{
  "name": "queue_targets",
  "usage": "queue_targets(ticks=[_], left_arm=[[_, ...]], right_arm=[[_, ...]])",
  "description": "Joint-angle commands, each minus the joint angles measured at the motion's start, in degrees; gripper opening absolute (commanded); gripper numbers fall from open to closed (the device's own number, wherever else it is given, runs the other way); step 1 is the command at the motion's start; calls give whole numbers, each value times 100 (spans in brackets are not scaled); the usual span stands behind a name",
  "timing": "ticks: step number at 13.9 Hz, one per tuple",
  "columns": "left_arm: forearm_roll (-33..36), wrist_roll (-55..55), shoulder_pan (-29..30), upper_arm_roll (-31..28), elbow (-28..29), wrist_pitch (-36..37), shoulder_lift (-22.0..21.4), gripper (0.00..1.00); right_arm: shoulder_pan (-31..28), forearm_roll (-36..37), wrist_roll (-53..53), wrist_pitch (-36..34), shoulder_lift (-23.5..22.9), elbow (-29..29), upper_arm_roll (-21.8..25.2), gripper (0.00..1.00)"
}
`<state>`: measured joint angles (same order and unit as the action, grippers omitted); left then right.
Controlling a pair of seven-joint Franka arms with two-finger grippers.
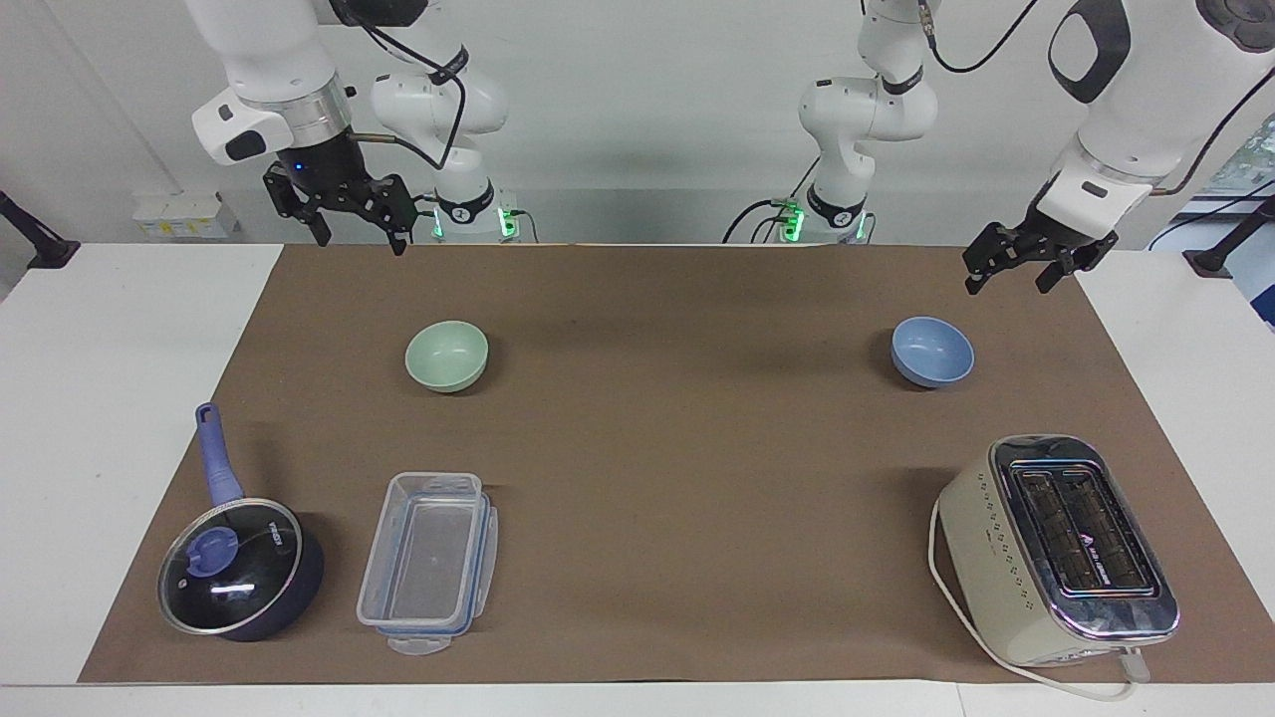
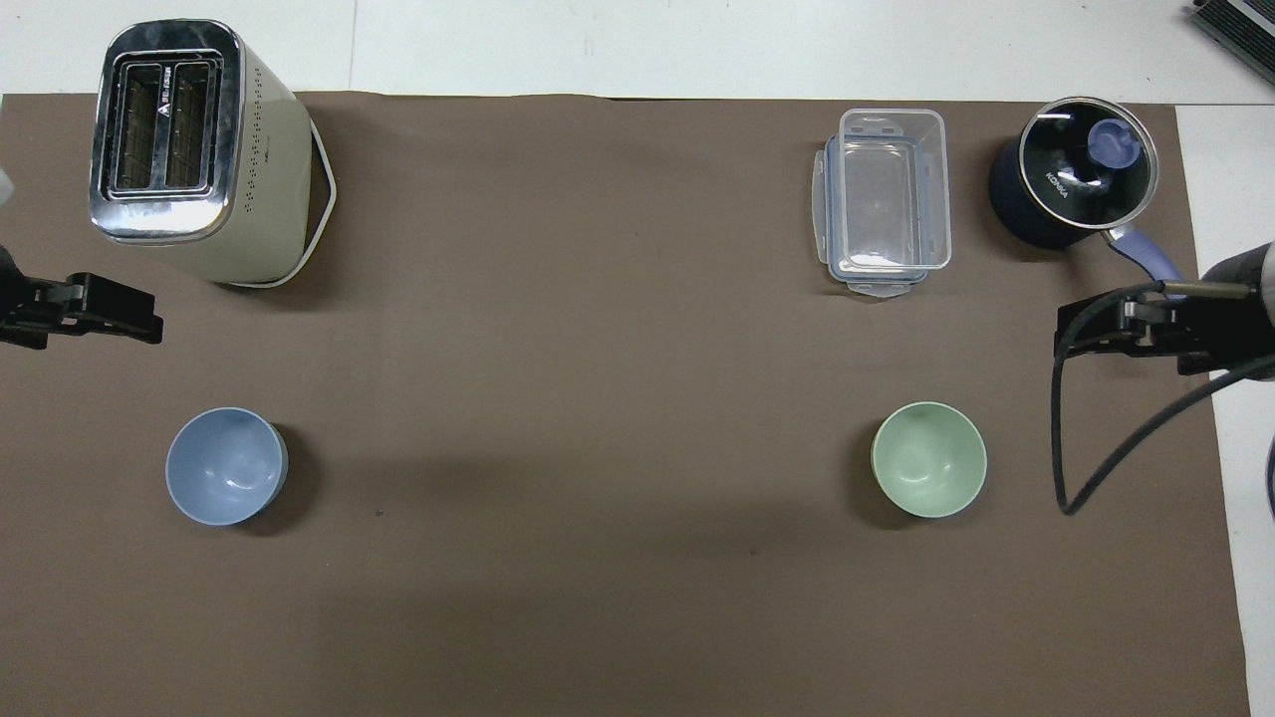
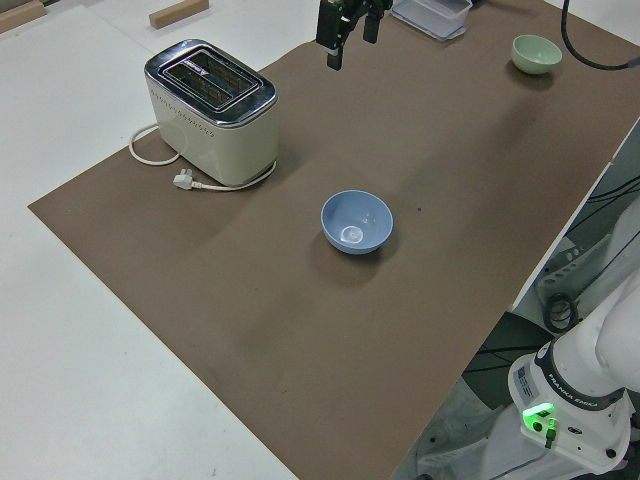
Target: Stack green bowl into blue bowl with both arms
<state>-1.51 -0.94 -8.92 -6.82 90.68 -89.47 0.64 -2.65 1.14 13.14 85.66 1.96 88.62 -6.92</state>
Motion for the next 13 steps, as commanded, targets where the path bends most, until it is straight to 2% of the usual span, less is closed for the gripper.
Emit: queue_targets(ticks=[1, 6, 13], left_arm=[[55, 103, 48, 66, 132, 0, -282, 100], [54, 112, 92, 67, 221, -35, -302, 100], [45, 418, 258, 31, 713, -280, -389, 100]], right_arm=[[-78, -123, 4, 39, 94, 85, -20, 100], [-78, -123, -14, 39, 94, 85, -20, 100], [-78, -123, -13, 39, 94, 85, -20, 100]])
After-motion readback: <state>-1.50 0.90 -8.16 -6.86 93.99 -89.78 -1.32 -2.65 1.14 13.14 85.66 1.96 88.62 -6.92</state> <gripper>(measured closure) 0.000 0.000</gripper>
